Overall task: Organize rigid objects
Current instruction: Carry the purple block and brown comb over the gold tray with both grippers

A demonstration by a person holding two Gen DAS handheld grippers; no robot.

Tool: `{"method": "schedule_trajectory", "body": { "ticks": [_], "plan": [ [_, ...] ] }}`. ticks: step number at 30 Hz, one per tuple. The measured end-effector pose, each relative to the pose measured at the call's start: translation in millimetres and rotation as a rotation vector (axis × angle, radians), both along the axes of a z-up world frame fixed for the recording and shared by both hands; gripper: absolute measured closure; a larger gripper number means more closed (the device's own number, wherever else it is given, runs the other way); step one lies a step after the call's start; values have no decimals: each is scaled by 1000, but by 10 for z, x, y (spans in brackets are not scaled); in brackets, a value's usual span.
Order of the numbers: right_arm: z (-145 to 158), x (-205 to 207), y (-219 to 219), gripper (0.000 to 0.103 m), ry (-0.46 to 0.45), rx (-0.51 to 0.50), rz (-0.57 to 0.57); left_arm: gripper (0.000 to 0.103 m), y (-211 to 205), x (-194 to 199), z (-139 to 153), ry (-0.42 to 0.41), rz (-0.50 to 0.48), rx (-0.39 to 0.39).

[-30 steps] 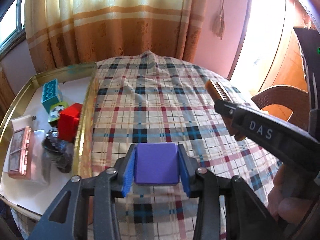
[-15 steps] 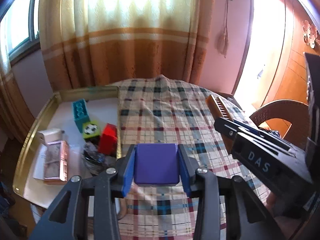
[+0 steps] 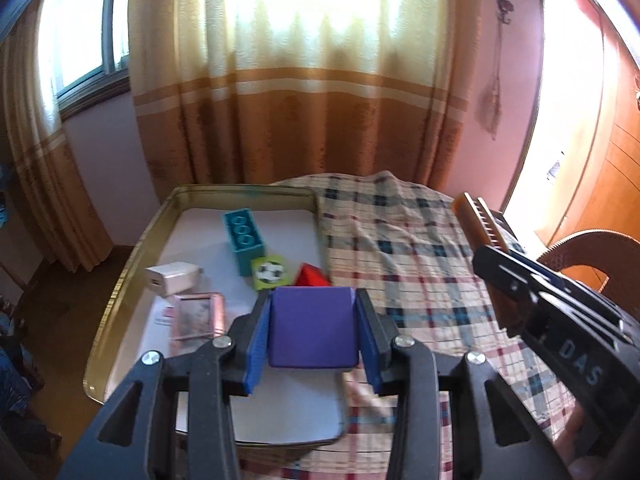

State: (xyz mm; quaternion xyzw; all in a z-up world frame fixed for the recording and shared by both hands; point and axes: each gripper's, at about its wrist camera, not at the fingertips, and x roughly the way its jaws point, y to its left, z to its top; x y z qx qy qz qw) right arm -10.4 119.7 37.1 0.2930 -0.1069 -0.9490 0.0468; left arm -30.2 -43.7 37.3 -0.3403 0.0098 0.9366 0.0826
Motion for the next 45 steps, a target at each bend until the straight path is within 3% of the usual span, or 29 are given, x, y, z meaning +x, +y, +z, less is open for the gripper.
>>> {"method": "schedule_trajectory", "body": {
  "ticks": [18, 45],
  "plan": [
    [162, -244, -698, 75, 46, 41, 122, 64, -683, -202, -34, -9, 163, -17],
    [36, -815, -1123, 75, 4, 98, 146, 64, -987, -627, -157, -61, 218, -47]
  ]
}}
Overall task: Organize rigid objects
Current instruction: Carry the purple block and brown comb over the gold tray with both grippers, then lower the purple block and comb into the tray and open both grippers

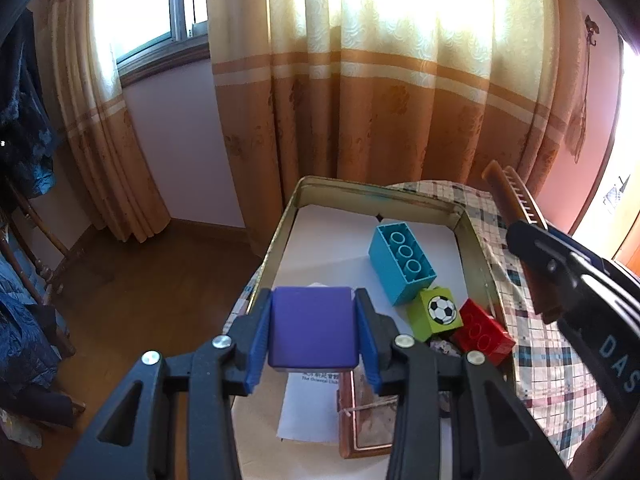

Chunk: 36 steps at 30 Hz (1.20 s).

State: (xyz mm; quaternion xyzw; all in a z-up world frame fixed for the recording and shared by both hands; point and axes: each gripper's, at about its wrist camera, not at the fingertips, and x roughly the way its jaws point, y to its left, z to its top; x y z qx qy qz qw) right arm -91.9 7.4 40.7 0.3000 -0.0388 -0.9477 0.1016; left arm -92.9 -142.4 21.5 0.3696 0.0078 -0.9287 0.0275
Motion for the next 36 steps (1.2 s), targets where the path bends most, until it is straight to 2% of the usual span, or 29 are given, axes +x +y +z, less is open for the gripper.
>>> {"method": "schedule_trajectory", "body": {
  "ticks": [28, 36],
  "plan": [
    [-202, -345, -37, 75, -66, 22, -18, 64, 7, -232, -129, -51, -4, 1],
    [-230, -476, -30, 75, -94, 32, -32, 64, 46, -309, -155, -67, -9, -23]
  ]
}}
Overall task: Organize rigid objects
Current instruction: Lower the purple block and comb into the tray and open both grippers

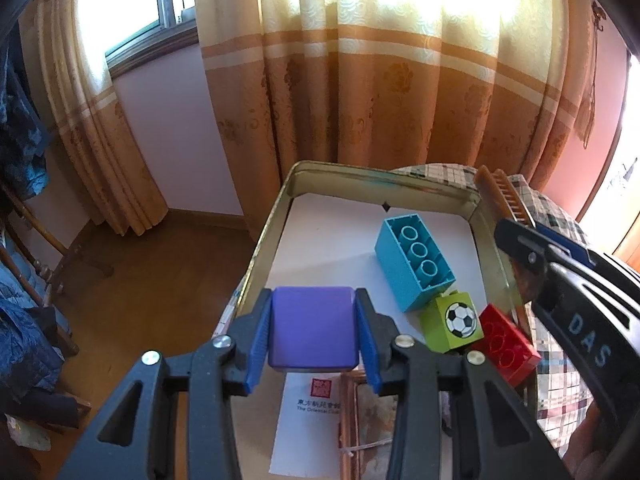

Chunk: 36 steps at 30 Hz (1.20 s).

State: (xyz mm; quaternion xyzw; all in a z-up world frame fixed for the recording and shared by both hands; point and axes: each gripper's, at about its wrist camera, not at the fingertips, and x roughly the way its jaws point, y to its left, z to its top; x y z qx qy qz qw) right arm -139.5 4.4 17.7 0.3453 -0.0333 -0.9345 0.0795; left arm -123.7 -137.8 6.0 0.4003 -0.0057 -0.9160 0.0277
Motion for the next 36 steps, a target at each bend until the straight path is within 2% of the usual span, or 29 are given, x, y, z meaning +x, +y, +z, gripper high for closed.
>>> {"method": "schedule_trajectory", "body": {
  "ticks": [9, 25, 31, 36],
  "plan": [
    [-74, -176, -9, 75, -58, -5, 20, 64, 85, -153, 51, -1, -26, -23],
    [-237, -369, 13, 75, -125, -8, 34, 64, 145, -324, -60, -51, -40, -24],
    [-277, -479, 29, 75, -156, -24, 47, 64, 132, -421, -72, -88, -46, 14],
    [-310, -544, 29, 75, -182, -40, 61, 64, 131, -587, -94, -141, -35, 3]
  ]
}}
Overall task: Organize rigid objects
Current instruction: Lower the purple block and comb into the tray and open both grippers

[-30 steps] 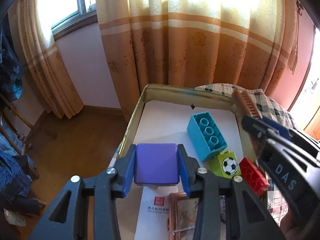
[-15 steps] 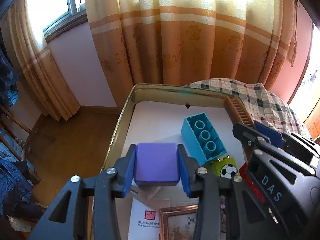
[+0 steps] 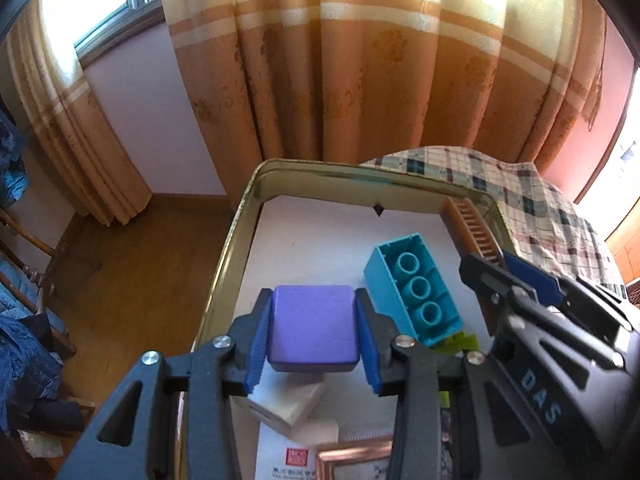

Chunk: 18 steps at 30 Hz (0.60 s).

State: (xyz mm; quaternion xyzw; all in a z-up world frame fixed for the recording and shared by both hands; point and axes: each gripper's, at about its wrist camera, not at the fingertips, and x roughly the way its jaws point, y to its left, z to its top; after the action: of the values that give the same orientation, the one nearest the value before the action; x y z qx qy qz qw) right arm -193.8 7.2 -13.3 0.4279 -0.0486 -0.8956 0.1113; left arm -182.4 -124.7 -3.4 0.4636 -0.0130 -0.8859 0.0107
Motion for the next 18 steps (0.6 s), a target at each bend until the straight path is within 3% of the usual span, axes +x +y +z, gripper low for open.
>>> {"method": "schedule_trajectory", "body": {
  "ticks": [10, 18],
  "plan": [
    [-15, -157, 100, 75, -52, -53, -21, 64, -74, -289, 48, -43, 19, 20],
    [-139, -325, 52, 75, -116, -33, -12, 64, -16, -364, -151, -123, 7, 39]
  ]
}}
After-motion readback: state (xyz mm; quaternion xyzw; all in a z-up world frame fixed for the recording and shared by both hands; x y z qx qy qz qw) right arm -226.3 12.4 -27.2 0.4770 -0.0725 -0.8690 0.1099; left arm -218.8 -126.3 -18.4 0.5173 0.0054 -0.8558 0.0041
